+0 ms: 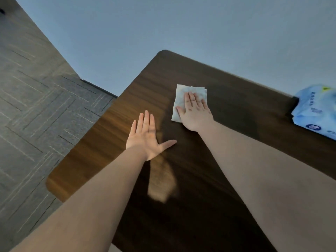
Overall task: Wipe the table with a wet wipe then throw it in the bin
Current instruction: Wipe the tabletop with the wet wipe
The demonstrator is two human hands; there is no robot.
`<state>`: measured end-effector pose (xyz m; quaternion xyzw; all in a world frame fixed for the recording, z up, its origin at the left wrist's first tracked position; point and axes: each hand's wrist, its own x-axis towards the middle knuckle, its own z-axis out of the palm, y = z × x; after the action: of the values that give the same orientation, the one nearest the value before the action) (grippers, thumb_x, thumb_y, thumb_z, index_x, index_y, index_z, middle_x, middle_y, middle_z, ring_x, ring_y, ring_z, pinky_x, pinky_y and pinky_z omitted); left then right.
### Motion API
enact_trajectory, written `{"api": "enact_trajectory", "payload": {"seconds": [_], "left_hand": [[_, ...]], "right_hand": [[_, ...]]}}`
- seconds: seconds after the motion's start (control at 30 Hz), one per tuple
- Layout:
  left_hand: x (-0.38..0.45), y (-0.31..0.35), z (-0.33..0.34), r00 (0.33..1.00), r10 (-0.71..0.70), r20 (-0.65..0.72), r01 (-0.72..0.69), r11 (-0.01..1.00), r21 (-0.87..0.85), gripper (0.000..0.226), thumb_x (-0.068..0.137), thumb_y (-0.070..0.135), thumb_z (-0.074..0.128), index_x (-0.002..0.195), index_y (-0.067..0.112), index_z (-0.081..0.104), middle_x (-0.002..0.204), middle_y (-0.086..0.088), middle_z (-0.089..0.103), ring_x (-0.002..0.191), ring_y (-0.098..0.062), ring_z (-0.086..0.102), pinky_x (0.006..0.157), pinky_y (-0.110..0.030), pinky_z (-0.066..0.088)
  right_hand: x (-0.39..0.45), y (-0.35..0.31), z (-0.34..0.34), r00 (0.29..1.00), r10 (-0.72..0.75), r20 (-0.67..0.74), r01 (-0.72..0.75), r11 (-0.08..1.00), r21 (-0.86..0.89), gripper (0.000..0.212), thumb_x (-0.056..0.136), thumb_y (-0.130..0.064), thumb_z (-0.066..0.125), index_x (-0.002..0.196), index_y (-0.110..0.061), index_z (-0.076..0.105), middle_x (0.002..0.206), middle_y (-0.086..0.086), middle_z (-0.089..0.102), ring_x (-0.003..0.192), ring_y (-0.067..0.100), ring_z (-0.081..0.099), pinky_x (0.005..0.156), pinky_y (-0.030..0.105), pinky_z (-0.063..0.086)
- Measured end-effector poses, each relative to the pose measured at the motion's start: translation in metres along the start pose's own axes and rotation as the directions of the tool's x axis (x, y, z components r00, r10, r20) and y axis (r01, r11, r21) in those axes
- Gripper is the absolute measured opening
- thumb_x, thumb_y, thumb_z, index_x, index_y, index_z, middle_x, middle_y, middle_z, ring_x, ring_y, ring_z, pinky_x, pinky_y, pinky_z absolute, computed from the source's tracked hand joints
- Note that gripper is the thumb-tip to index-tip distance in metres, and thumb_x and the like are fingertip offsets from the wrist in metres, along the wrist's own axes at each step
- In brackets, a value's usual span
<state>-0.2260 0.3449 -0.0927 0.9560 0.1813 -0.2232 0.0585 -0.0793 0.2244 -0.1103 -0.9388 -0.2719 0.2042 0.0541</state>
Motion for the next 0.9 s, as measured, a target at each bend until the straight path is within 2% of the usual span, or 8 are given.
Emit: {"api": "enact_trajectory", "payload": {"seconds": [0.07,0.13,0.23,0.3,0.57,0.73,0.9], "left_hand": [[-0.004,0.008,-0.004,0.998,0.066,0.012,-0.066,0.995,0.070,0.105,0.074,0.084,0.005,0.148,0.012,-0.014,0.157,-0.005,-0.020,0.144,-0.019,-0.018,0.117,-0.041,-0.006],[-0.010,0.028,-0.007,0.987,0.159,0.008,-0.159,0.984,0.086,0.096,0.080,0.078,0.008,0.149,0.015,-0.012,0.158,-0.002,-0.018,0.144,-0.016,-0.016,0.117,-0.039,-0.006],[-0.018,0.079,-0.005,0.960,0.273,-0.057,-0.269,0.960,0.071,0.089,0.085,0.074,0.016,0.150,0.018,-0.008,0.159,0.000,-0.012,0.145,-0.015,-0.011,0.118,-0.039,-0.002],[-0.021,0.123,-0.001,0.934,0.354,-0.045,-0.349,0.933,0.088,0.085,0.086,0.073,0.014,0.150,0.022,-0.010,0.159,0.000,-0.012,0.145,-0.016,-0.012,0.118,-0.042,-0.001],[-0.049,0.292,0.022,0.791,0.608,0.073,-0.612,0.781,0.125,0.081,0.088,0.071,0.015,0.149,0.024,-0.010,0.158,0.003,-0.015,0.143,-0.013,-0.015,0.115,-0.041,-0.006],[-0.075,0.399,0.037,0.695,0.709,0.123,-0.719,0.678,0.152,0.080,0.088,0.072,0.015,0.149,0.026,-0.011,0.158,0.004,-0.016,0.143,-0.013,-0.016,0.114,-0.041,-0.007],[-0.100,0.489,0.056,0.639,0.761,0.114,-0.764,0.612,0.204,0.082,0.087,0.073,0.013,0.149,0.026,-0.013,0.157,0.004,-0.017,0.143,-0.013,-0.016,0.116,-0.042,-0.005]], "right_hand": [[-0.025,0.035,0.001,0.997,0.075,-0.001,-0.075,0.997,0.009,0.066,0.097,-0.053,0.006,0.149,-0.015,-0.012,0.159,0.003,-0.016,0.145,0.018,-0.013,0.117,0.036,-0.011],[-0.057,0.075,0.004,0.987,0.162,0.003,-0.162,0.987,0.014,0.066,0.097,-0.052,0.005,0.149,-0.015,-0.014,0.158,0.003,-0.018,0.145,0.018,-0.014,0.116,0.036,-0.011],[-0.108,0.140,0.009,0.961,0.276,0.001,-0.276,0.961,0.027,0.066,0.097,-0.053,0.004,0.148,-0.016,-0.016,0.158,0.004,-0.019,0.145,0.018,-0.014,0.117,0.037,-0.009],[-0.145,0.184,0.011,0.934,0.357,-0.003,-0.357,0.934,0.037,0.066,0.097,-0.053,0.004,0.149,-0.016,-0.014,0.158,0.003,-0.018,0.145,0.017,-0.013,0.117,0.037,-0.007],[-0.287,0.345,0.010,0.758,0.652,-0.010,-0.642,0.749,0.162,0.069,0.097,-0.055,0.011,0.151,-0.016,-0.006,0.160,0.001,-0.009,0.146,0.016,-0.008,0.118,0.038,-0.003],[-0.361,0.439,0.019,0.657,0.753,-0.029,-0.731,0.646,0.222,0.069,0.096,-0.055,0.011,0.150,-0.014,-0.005,0.160,0.002,-0.007,0.146,0.017,-0.008,0.118,0.038,-0.003],[-0.424,0.516,0.028,0.557,0.830,0.008,-0.804,0.537,0.257,0.069,0.097,-0.054,0.011,0.150,-0.014,-0.006,0.160,0.003,-0.008,0.146,0.018,-0.008,0.119,0.039,-0.003]]}}
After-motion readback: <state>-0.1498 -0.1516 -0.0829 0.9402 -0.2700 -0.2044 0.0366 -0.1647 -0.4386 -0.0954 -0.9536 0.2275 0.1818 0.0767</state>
